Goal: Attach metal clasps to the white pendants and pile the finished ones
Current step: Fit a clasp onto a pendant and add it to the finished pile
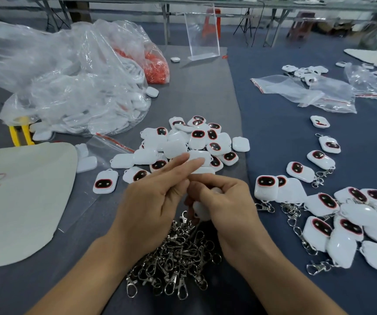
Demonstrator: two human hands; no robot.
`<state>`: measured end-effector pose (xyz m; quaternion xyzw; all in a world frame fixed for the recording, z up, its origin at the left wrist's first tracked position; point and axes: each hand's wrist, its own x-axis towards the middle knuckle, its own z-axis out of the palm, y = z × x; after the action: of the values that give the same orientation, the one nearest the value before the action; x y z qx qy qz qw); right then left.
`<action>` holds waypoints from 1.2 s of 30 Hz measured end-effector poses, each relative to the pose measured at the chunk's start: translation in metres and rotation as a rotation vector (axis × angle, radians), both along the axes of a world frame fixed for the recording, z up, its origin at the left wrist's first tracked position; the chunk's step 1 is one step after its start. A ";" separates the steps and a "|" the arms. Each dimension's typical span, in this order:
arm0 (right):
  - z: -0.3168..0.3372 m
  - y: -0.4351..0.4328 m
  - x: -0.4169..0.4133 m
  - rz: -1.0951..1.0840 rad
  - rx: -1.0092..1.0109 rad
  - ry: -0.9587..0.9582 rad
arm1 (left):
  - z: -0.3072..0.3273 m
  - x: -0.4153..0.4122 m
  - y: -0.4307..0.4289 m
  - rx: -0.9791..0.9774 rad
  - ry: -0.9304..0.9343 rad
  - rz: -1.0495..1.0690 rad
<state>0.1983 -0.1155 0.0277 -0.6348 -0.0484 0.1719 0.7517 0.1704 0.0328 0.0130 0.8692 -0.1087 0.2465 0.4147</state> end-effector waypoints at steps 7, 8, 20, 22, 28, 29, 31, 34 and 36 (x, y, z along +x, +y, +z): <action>0.005 -0.004 0.005 0.060 0.114 0.028 | 0.002 0.004 0.002 -0.252 0.136 -0.142; 0.006 -0.004 0.005 0.061 0.113 0.027 | 0.002 0.005 0.002 -0.291 0.161 -0.146; -0.006 -0.002 0.004 -0.177 -0.090 -0.113 | -0.005 0.011 0.006 -0.445 0.093 0.010; -0.007 -0.003 0.004 -0.179 -0.164 -0.177 | -0.005 0.011 0.005 -0.452 0.087 0.018; -0.008 -0.007 0.002 -0.273 -0.389 -0.475 | -0.001 0.006 0.000 -0.256 0.053 0.117; -0.008 -0.008 0.002 -0.275 -0.437 -0.548 | 0.000 0.004 -0.001 -0.163 0.025 0.136; -0.007 -0.008 0.002 -0.259 -0.533 -0.673 | 0.001 0.001 -0.004 -0.019 -0.005 0.151; -0.008 -0.011 0.005 -0.206 -0.615 -0.742 | 0.000 0.001 -0.005 0.010 -0.005 0.195; -0.008 -0.012 0.006 -0.177 -0.632 -0.727 | 0.001 0.001 -0.005 -0.048 0.018 0.190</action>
<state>0.2039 -0.1274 0.0196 -0.8526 -0.1990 -0.1194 0.4683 0.1717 0.0276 0.0144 0.8677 -0.0162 0.2792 0.4111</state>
